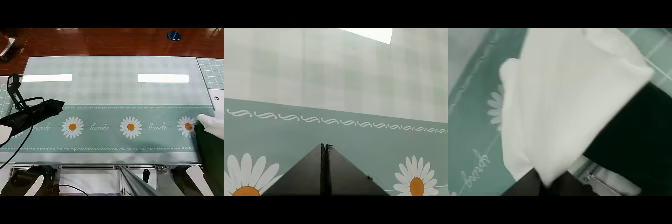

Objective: Fold the shirts.

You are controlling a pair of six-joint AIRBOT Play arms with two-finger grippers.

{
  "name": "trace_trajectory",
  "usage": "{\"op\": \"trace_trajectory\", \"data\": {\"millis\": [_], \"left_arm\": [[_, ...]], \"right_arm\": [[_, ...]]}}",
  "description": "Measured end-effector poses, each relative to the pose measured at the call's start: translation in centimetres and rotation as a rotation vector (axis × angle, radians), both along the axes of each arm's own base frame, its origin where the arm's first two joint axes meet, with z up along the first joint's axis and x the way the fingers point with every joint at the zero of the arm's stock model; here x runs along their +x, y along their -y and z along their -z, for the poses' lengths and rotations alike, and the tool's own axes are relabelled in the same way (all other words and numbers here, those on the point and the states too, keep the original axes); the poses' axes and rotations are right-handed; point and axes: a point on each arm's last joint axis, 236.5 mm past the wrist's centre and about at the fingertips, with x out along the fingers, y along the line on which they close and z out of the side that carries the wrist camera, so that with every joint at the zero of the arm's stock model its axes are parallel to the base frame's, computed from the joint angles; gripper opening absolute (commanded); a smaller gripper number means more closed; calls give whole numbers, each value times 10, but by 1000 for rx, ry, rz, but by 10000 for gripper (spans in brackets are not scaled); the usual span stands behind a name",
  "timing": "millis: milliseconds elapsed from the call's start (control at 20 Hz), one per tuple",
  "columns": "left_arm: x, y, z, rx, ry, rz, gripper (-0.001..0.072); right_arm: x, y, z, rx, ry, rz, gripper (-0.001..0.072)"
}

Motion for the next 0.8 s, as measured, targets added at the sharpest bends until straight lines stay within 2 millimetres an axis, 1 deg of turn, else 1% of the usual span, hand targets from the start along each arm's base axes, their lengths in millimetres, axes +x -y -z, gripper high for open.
{"op": "trace_trajectory", "data": {"millis": [150, 200, 250, 300, 350, 450, 550, 600, 700, 750, 800], "left_arm": [[2, -1, 0, -4, 12, -9, 18], [3, -1, -1, -5, 17, -12, 18], [4, -2, -1, -6, 20, -14, 18], [5, -2, -2, -7, 26, -17, 18], [7, -3, -4, -8, 35, -22, 18], [10, -4, -7, -11, 52, -30, 18], [13, -5, -10, -13, 67, -38, 18], [15, -5, -12, -15, 78, -44, 18], [18, -9, -16, -9, 99, -53, 18], [23, -14, -24, -7, 125, -68, 18], [28, -19, -32, -2, 147, -84, 18]], "right_arm": [[-45, -9, 25, -1, -122, 108, 15], [-58, -11, 32, -6, -164, 139, 57], [-69, -13, 37, -6, -199, 158, 295], [-76, -15, 42, -5, -223, 171, 418], [-83, -15, 45, -6, -248, 181, 411], [-90, -15, 50, 1, -278, 192, 411], [-93, -14, 53, 3, -297, 197, 401], [-92, -11, 52, -2, -295, 197, 382], [-78, 7, 41, -55, -242, 184, 218], [-63, 19, 31, -87, -185, 172, 140], [-44, 30, 18, -121, -109, 153, 17]]}}
